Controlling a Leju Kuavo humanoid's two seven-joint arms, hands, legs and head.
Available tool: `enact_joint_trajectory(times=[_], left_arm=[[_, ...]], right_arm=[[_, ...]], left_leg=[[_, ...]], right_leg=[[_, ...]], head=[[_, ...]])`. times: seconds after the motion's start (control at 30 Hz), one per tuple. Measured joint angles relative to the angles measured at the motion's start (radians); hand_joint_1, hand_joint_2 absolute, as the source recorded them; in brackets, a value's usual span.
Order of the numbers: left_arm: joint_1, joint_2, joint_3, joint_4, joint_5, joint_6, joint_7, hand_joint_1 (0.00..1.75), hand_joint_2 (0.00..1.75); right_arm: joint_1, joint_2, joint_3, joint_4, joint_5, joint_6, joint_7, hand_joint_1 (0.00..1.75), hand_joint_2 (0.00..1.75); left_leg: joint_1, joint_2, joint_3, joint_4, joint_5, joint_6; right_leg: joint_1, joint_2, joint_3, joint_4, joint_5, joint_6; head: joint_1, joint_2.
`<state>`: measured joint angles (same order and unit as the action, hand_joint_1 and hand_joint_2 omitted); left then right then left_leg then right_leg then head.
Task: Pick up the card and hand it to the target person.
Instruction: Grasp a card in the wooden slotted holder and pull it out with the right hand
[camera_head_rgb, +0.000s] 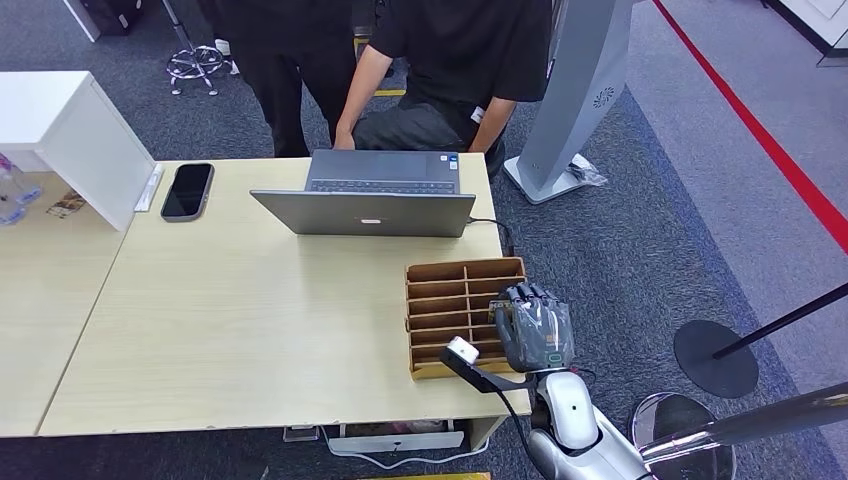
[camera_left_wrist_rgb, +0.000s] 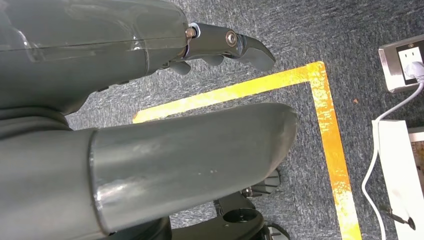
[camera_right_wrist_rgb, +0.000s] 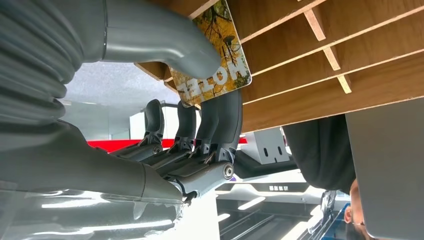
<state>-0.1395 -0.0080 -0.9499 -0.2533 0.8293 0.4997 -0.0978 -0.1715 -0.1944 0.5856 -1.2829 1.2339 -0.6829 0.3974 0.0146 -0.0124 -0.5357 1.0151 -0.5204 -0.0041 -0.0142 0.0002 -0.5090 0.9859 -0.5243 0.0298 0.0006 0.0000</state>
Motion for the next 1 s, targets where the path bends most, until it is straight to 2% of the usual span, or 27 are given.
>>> enact_joint_trajectory(times=[0.33, 0.7, 1.0], left_arm=[[0.000, 0.000, 0.000, 0.000, 0.000, 0.001, 0.000, 0.00, 0.00], [0.000, 0.000, 0.000, 0.000, 0.000, 0.000, 0.000, 0.00, 0.00], [0.000, 0.000, 0.000, 0.000, 0.001, 0.000, -0.001, 0.00, 0.00]], right_arm=[[0.000, -0.004, 0.000, 0.000, -0.001, 0.002, 0.011, 1.21, 1.75], [-0.002, -0.004, 0.007, 0.000, 0.001, 0.004, 0.014, 1.65, 1.75], [-0.009, -0.011, 0.012, -0.004, 0.018, 0.014, 0.019, 1.73, 1.75]], left_leg=[[0.000, 0.000, 0.000, 0.000, 0.000, 0.000], [0.000, 0.000, 0.001, 0.000, 0.000, 0.000], [0.000, 0.000, 0.001, 0.000, 0.000, 0.000]], right_leg=[[0.000, 0.000, 0.000, 0.000, 0.000, 0.000], [0.000, 0.000, 0.001, 0.000, 0.000, 0.000], [0.000, 0.000, 0.001, 0.000, 0.000, 0.000]], head=[[0.000, 0.000], [0.000, 0.000], [0.000, 0.000]])
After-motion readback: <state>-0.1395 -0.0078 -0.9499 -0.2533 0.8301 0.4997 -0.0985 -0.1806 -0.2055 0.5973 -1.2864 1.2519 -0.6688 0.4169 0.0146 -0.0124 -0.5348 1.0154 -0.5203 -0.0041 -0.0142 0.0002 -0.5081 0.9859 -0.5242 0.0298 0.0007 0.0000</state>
